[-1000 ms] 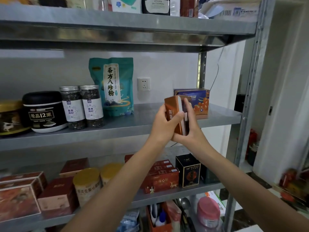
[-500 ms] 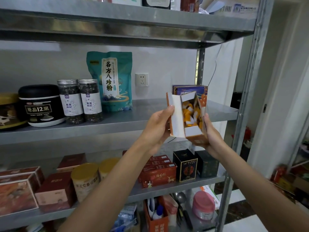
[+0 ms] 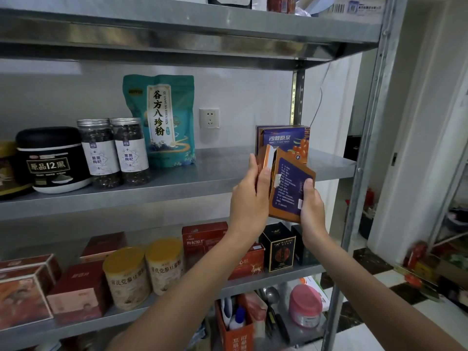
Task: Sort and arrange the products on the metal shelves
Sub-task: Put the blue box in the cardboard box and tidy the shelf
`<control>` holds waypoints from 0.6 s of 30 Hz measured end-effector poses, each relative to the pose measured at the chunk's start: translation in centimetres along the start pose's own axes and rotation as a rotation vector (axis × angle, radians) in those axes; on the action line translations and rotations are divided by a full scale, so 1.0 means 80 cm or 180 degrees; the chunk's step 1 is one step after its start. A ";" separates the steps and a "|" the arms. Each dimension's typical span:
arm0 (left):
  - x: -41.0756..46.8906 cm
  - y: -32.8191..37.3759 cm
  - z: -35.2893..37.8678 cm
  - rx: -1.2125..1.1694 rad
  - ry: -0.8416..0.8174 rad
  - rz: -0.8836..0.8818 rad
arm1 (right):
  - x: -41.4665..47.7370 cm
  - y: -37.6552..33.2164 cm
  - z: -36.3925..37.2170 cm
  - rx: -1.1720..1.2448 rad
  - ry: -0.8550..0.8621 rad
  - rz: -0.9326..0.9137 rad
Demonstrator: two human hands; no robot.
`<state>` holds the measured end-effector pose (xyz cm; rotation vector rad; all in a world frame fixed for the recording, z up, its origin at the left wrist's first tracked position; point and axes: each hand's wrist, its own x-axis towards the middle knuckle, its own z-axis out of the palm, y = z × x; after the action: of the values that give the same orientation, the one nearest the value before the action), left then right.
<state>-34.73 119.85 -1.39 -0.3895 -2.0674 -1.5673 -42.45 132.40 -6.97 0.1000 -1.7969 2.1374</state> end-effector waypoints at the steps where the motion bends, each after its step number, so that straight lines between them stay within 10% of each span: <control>1: 0.000 -0.001 0.000 0.0075 0.0009 0.0020 | -0.001 0.001 0.000 0.0003 0.0035 -0.0027; 18: -0.013 -0.011 -0.002 0.0228 -0.0411 -0.0076 | -0.025 0.002 -0.009 -0.0111 0.0231 -0.0088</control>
<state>-34.30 119.54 -2.63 -0.4521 -2.2269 -1.5125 -40.51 132.66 -7.79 0.0379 -1.7804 2.0630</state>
